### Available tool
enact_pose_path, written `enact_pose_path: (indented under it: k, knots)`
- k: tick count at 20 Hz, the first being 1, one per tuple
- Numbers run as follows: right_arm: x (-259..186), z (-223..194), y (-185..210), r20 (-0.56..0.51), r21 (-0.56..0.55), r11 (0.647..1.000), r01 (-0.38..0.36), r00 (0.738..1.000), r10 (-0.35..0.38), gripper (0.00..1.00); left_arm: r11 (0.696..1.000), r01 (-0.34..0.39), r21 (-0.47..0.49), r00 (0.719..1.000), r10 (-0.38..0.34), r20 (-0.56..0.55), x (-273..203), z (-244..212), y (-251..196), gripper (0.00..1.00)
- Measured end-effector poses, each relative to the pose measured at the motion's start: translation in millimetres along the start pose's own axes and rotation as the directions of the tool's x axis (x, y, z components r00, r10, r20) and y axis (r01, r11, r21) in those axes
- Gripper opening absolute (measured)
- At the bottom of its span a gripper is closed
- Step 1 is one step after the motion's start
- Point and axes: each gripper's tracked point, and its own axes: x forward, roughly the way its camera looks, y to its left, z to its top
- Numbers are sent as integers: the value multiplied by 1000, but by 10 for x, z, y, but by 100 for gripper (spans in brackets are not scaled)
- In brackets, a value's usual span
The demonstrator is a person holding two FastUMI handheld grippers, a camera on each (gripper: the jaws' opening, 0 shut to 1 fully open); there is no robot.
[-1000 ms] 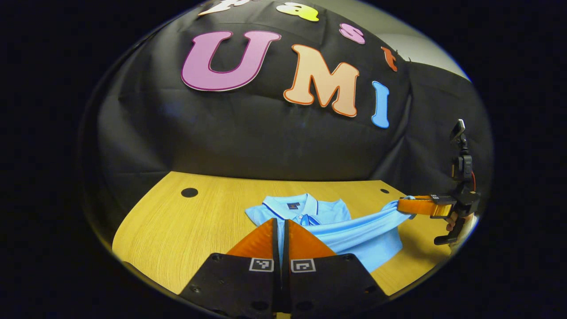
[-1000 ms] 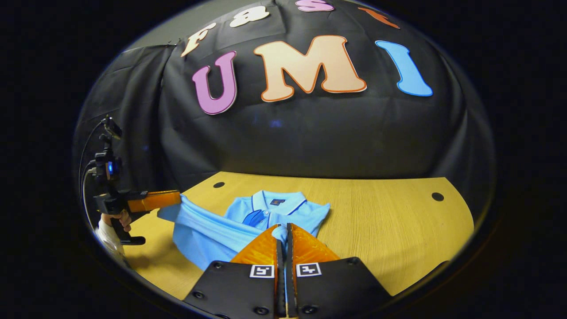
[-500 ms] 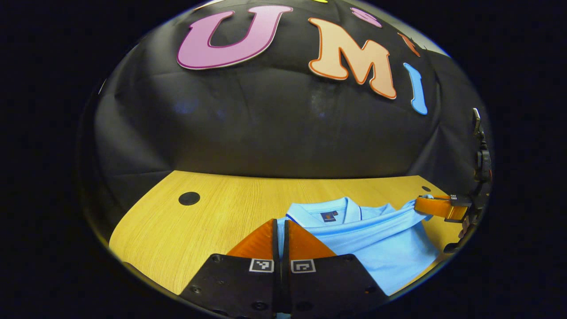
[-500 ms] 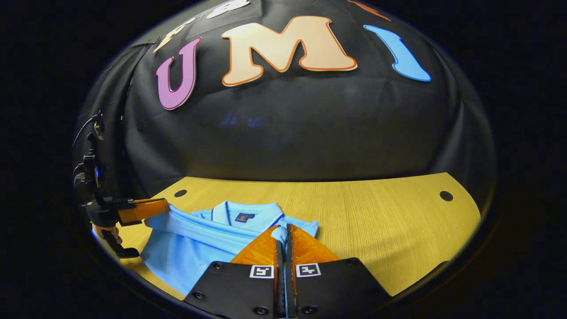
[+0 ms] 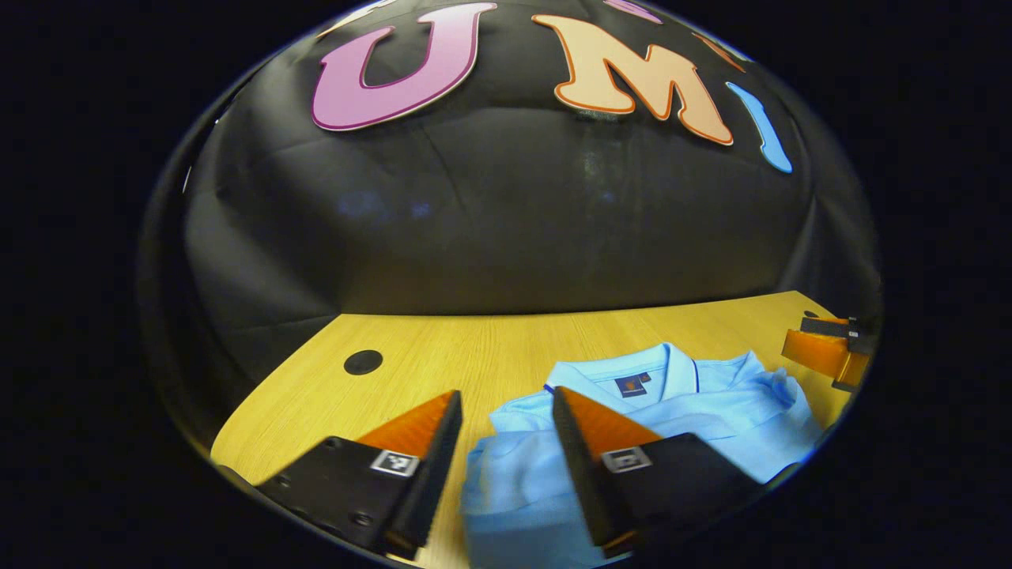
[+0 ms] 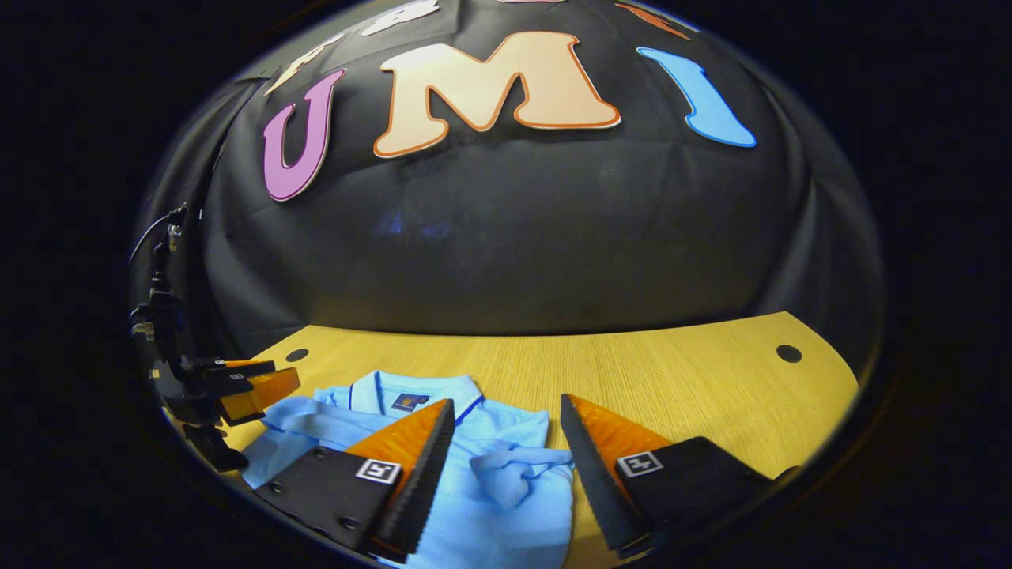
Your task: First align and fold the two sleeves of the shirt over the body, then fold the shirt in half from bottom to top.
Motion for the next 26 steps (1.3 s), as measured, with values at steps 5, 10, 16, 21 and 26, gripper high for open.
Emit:
enact_pose_path:
  k: [5, 10, 16, 21, 26]
  knots:
    - [-319, -10, 66, 22, -38, 999, -35, 999, 36, 100, 1000, 6, 11, 999, -6, 47, -387, 95, 26, 99]
    - [-832, -37, 115, 57, -68, 997, -38, 998, 42, 99, 997, 62, 51, 994, -66, 83, -950, 45, -185, 99]
    - [-1559, -13, 240, 146, -74, 996, -52, 987, 63, 99, 994, 98, 53, 986, -104, 131, -1588, -43, -352, 98]
    - [-1967, -124, 257, 202, -95, 994, -55, 977, 74, 99, 994, 78, 72, 974, -91, 206, -2013, -32, -344, 98]
    - [-2215, -293, 259, 200, -41, 997, -72, 977, 79, 99, 994, 105, 13, 972, -105, 209, -2284, -233, -420, 98]
